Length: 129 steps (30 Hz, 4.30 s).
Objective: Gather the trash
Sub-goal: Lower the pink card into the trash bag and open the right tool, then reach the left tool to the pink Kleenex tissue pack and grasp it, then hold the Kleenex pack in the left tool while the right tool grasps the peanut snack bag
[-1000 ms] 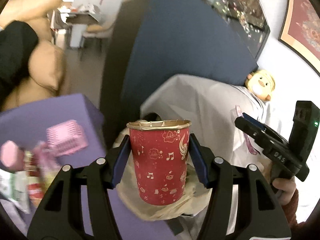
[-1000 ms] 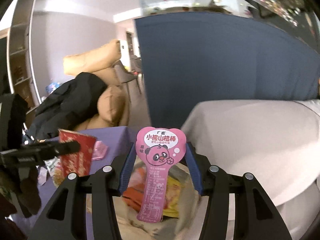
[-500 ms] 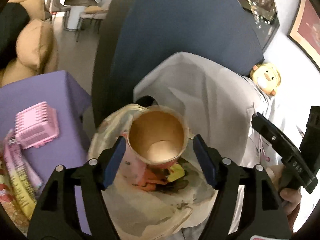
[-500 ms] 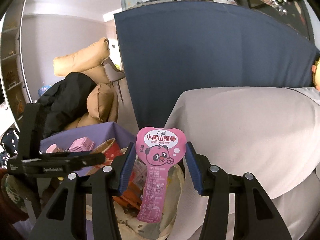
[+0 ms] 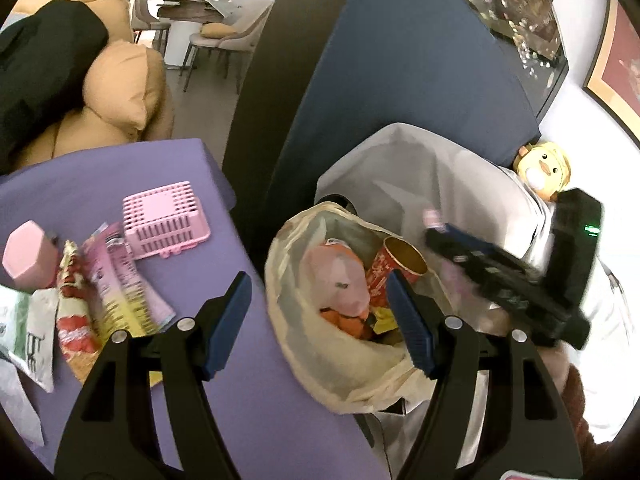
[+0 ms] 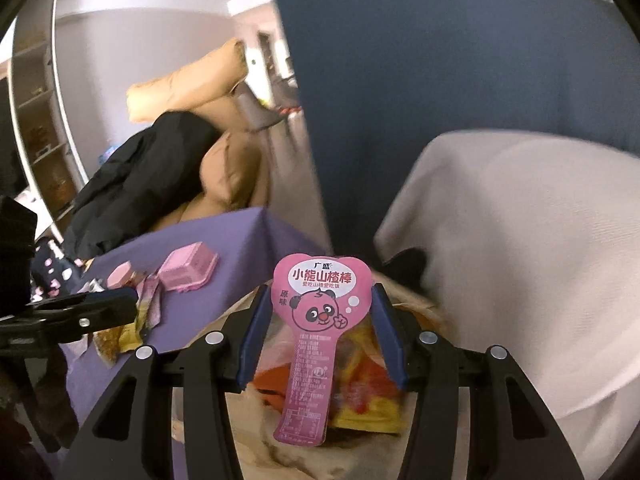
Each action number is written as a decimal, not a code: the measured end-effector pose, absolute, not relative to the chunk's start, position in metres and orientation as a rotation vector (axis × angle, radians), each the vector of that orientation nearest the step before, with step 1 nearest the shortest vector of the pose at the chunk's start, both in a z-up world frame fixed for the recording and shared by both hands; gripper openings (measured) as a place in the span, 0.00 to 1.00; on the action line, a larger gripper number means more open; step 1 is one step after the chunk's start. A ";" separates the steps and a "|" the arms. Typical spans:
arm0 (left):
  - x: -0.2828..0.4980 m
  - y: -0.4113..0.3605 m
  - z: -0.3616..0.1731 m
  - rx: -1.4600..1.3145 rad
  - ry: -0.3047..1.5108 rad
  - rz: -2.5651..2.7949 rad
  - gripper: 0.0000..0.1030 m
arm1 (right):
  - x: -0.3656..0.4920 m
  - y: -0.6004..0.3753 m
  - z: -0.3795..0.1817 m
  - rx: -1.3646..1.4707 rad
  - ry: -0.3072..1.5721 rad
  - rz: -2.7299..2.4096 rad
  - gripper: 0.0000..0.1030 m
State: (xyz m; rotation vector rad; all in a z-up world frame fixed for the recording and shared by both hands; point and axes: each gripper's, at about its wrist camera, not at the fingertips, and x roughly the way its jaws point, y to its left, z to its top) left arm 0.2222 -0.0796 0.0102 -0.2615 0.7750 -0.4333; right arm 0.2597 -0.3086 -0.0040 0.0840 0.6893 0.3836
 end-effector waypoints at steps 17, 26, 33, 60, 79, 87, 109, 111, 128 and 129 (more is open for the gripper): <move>0.202 -0.023 -0.004 -0.336 0.774 -0.337 0.64 | 0.305 -0.276 -0.105 -0.050 1.035 0.322 0.47; 0.186 0.004 -0.005 -0.366 0.760 -0.294 0.65 | 0.273 -0.288 -0.052 -0.033 0.922 0.333 0.70; 0.169 0.033 -0.002 -0.355 0.730 -0.238 0.65 | 0.256 -0.291 0.008 0.003 0.807 0.361 0.71; 0.130 0.158 -0.036 -0.341 0.758 -0.024 0.68 | 0.195 -0.125 -0.028 -0.037 0.895 0.511 0.71; 0.181 0.244 -0.062 -0.393 0.832 -0.021 0.68 | 0.183 -0.118 -0.055 -0.041 0.977 0.570 0.71; 0.177 0.237 -0.075 -0.461 0.882 -0.031 0.68 | 0.180 -0.117 -0.058 -0.069 0.975 0.574 0.71; 0.142 0.164 -0.071 -0.291 0.971 -0.114 0.61 | 0.173 -0.095 -0.063 -0.274 0.989 0.564 0.75; 0.141 0.162 -0.070 -0.296 0.977 -0.111 0.52 | 0.170 -0.094 -0.063 -0.297 0.979 0.572 0.75; 0.122 0.173 -0.054 -0.389 0.889 -0.103 0.18 | 0.174 -0.107 -0.028 -0.154 0.882 0.585 0.75; 0.121 0.173 -0.053 -0.390 0.886 -0.103 0.18 | 0.175 -0.105 -0.026 -0.157 0.878 0.586 0.75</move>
